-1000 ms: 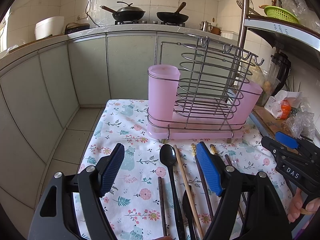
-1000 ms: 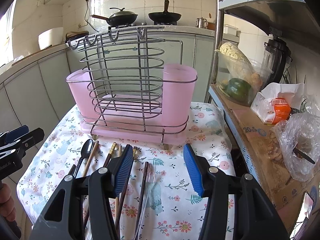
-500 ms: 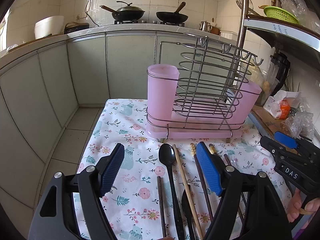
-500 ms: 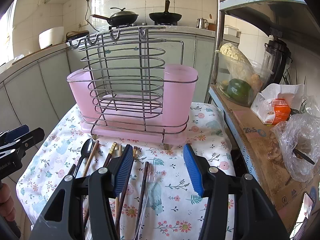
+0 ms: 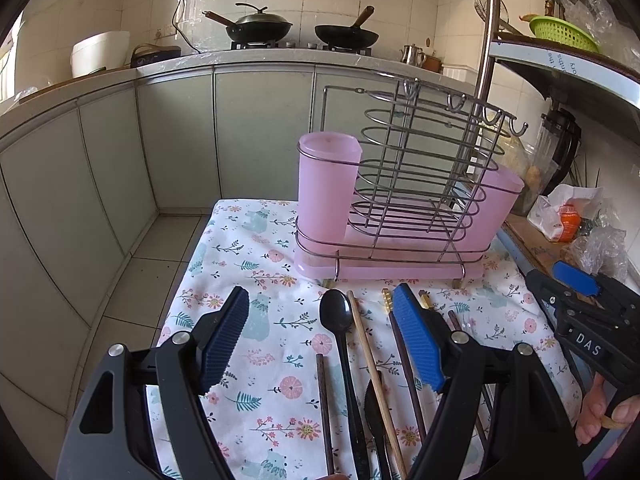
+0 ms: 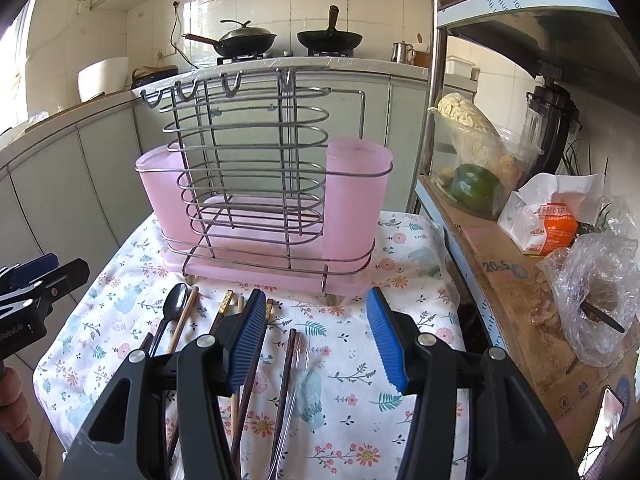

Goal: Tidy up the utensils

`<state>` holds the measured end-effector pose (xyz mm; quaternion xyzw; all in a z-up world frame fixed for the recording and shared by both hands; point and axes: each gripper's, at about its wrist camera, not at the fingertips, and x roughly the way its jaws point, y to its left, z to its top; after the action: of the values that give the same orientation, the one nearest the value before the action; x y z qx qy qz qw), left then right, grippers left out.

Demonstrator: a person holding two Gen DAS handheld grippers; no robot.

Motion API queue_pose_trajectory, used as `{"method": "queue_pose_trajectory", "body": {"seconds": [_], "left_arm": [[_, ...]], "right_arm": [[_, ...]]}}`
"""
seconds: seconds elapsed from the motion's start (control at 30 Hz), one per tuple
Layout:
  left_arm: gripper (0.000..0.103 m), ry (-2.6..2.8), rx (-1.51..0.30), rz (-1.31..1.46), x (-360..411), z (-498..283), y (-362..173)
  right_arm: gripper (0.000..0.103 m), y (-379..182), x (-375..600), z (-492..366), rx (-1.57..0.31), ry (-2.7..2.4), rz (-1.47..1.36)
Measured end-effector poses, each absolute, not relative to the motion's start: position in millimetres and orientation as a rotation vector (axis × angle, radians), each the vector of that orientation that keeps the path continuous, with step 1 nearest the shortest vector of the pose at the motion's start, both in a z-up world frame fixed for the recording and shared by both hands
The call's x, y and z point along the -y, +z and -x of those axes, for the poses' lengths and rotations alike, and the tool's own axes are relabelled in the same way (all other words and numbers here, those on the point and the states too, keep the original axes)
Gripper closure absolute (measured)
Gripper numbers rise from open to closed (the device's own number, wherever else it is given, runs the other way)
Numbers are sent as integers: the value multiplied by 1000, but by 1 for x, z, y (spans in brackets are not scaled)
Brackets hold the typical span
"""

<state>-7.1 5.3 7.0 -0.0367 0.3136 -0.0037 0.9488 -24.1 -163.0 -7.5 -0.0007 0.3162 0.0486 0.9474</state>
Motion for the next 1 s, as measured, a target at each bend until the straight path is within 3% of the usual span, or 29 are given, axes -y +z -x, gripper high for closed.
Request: {"method": "queue_pose_trajectory", "body": {"seconds": [0.67, 1.0], "left_arm": [[28, -19, -620, 48, 1, 16, 15], [28, -26, -699, 51, -9, 1, 2]], "right_arm": [[51, 2, 165, 34, -615, 96, -7], [51, -11, 168, 24, -676, 118, -16]]}}
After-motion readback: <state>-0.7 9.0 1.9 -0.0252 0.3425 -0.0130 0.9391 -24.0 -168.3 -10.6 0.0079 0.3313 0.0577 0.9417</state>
